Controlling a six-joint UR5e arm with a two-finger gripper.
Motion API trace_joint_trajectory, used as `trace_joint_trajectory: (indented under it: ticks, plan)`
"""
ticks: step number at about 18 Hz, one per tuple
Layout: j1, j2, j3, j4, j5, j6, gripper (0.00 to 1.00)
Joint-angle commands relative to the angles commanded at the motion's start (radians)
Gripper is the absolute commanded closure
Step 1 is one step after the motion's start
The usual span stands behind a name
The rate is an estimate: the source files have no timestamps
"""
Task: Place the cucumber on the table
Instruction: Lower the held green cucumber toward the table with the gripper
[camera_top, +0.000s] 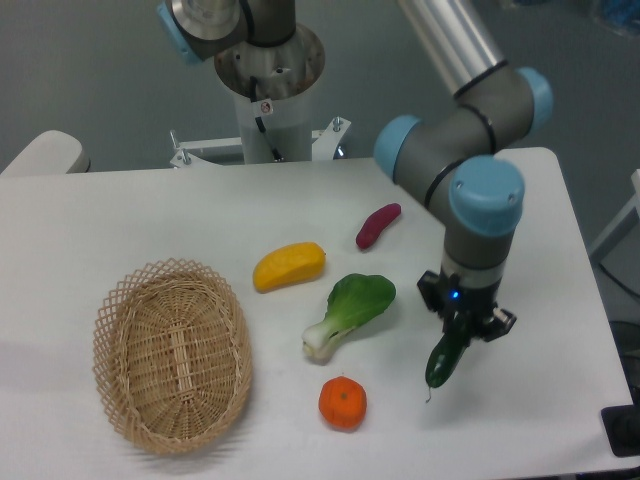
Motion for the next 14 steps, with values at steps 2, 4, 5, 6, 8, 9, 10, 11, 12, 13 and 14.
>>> trace_joint_trajectory:
  ticks: [2,4,5,6,8,9,10,11,12,13,14]
  plan:
    - [0.0,-0.023,-0.002,0.008,-0.002,0.009,0.78]
    - [-0.002,-0.041,-0.002,0.014,-0.002,0.014,0.78]
    - [-0.002,-0.043,-0.005,0.014,0.0,0.018,0.78]
    - [-0.006,-0.046,-0.008,0.014,0.0,0.018,0.78]
    - [-0.011,-0.055,-0.011,0.014,0.002,0.018,0.78]
    - [-0.011,-0.06,-0.009,0.014,0.006,0.02,0.78]
    - [-0.011,-0.061,-0.009,0.014,0.006,0.021,0.78]
    - [-0.011,-0.063,-0.011,0.014,0.006,0.021,0.78]
    - [-0.011,-0.065,-0.009,0.014,0.008,0.021,0.78]
    - [-0.011,-0.065,-0.009,0.014,0.008,0.021,0.77]
    - [-0.011,-0.065,-0.006,0.014,0.009,0.023,0.75]
